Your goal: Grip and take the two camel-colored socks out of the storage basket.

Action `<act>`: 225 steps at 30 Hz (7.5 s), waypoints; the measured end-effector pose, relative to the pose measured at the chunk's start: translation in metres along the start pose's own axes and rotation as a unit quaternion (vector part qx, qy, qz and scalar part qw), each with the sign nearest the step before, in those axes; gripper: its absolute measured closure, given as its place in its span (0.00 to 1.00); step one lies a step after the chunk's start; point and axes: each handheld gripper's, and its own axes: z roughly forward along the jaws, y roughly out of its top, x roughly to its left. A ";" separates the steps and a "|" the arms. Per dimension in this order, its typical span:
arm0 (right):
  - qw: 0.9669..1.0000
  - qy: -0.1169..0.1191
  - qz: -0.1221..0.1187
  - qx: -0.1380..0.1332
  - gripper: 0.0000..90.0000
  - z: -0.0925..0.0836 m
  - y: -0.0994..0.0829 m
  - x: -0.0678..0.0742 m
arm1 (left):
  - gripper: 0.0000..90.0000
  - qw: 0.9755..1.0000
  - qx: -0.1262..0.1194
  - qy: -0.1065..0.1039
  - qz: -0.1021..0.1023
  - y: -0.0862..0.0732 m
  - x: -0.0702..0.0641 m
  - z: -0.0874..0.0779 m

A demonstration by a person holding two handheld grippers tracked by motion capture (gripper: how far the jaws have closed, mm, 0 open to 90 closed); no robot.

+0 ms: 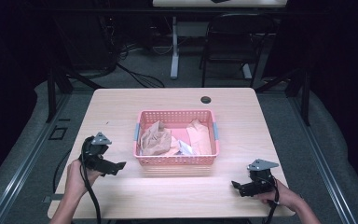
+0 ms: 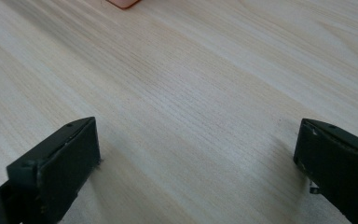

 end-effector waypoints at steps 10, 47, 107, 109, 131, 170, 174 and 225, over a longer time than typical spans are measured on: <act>1.000 0.000 0.000 0.000 0.00 0.000 0.000 0.000 | 0.00 0.999 0.017 -0.026 0.044 0.048 -0.008 -0.001; 1.000 0.000 0.000 0.000 0.00 0.000 0.000 0.000 | 0.18 0.989 0.103 -0.056 0.092 0.115 -0.036 0.095; 1.000 0.000 0.000 0.000 0.00 0.000 0.000 0.000 | 0.93 0.984 0.111 -0.066 0.123 0.146 -0.023 0.044; 1.000 0.000 0.000 0.000 0.00 0.000 0.000 0.000 | 0.92 0.983 0.115 -0.068 0.129 0.152 -0.023 0.039; 1.000 0.000 -0.001 0.001 0.00 0.000 0.000 0.000 | 0.92 0.973 0.145 -0.049 0.173 0.194 -0.021 -0.008; 1.000 0.000 -0.001 0.001 0.00 0.000 0.000 0.000 | 0.92 0.977 0.176 0.024 0.116 0.182 0.044 -0.081; 1.000 0.000 -0.001 0.001 0.00 0.000 0.000 0.000 | 0.92 0.977 0.184 0.032 0.100 0.175 0.057 -0.083; 1.000 0.000 0.000 0.000 0.00 0.000 0.000 0.000 | 0.91 0.966 0.230 0.009 -0.113 0.034 0.145 0.053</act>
